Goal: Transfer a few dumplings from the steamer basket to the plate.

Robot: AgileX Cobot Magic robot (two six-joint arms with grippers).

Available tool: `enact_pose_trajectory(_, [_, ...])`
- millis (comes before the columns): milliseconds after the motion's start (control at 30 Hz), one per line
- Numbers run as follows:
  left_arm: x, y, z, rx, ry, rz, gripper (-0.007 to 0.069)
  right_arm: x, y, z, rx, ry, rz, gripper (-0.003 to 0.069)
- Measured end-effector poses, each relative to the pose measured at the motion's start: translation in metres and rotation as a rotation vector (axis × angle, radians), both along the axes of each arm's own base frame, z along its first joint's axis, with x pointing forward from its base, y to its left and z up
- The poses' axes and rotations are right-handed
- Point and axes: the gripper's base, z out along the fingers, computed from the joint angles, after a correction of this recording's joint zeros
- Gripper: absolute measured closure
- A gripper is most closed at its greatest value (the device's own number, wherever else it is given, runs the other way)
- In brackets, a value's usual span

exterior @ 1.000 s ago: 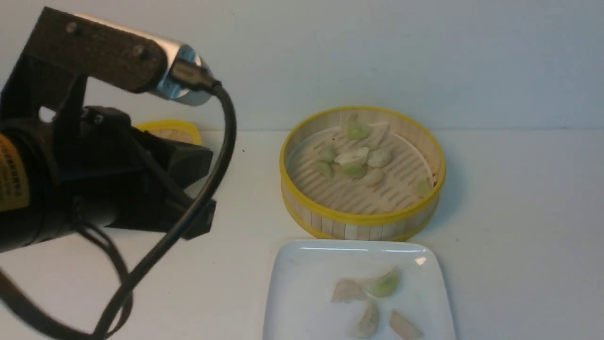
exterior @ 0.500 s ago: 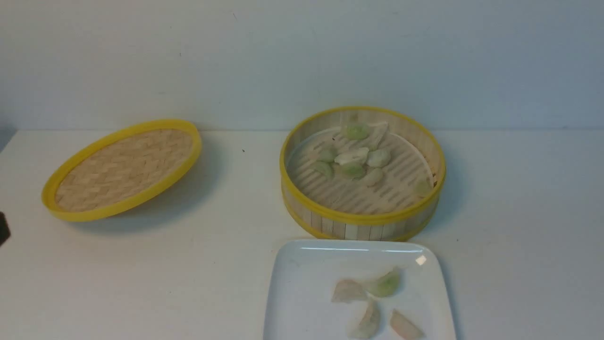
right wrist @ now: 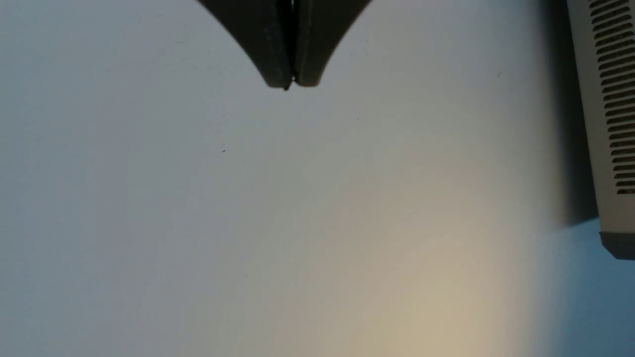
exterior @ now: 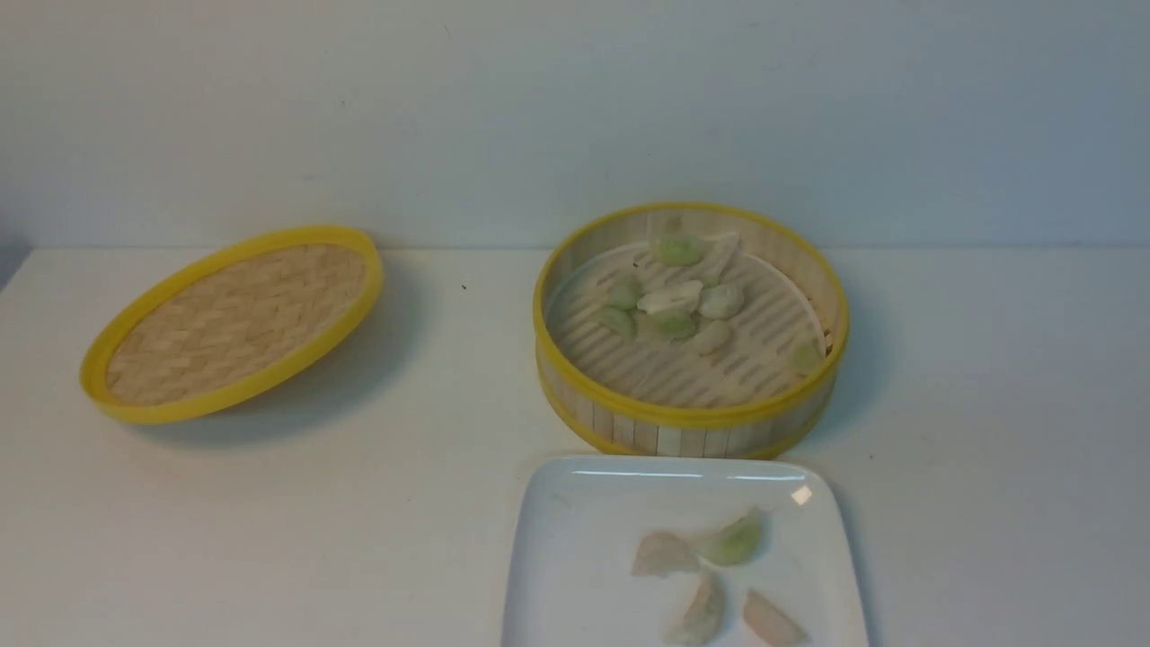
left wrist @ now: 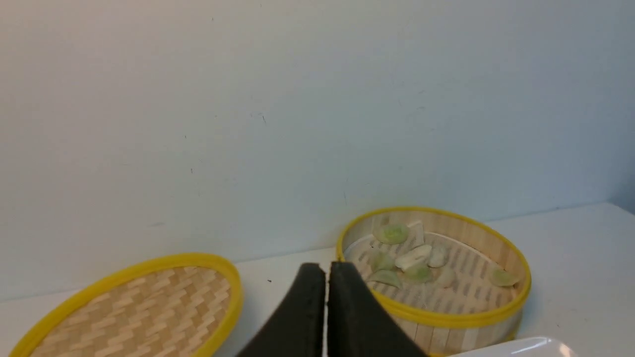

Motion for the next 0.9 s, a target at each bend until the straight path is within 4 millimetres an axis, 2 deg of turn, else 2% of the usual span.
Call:
enact_pose_trajectory(200, [0.002,-0.003,-0.005,-0.019,0.008,-0.015,0.0631,0.0,0.0,0.0,0.0,0.0,0.0,0.0673])
enact_pose_trajectory(467, [0.009,-0.019,-0.049,0.027,-0.019,-0.09,0.0631,0.0,0.0,0.0,0.0,0.0,0.0,0.0673])
enact_pose_trajectory(567, [0.008,-0.019,-0.065,0.017,0.017,-0.055,0.0631,0.0,0.0,0.0,0.0,0.0,0.0,0.0673])
enact_pose_trajectory(700, [0.007,-0.015,-0.093,0.05,0.048,0.074,0.0631,0.0,0.0,0.0,0.0,0.0,0.0,0.0673])
enact_pose_trajectory(900, [0.007,-0.012,-0.12,0.079,0.075,0.208,0.0631,0.0,0.0,0.0,0.0,0.0,0.0,0.0673])
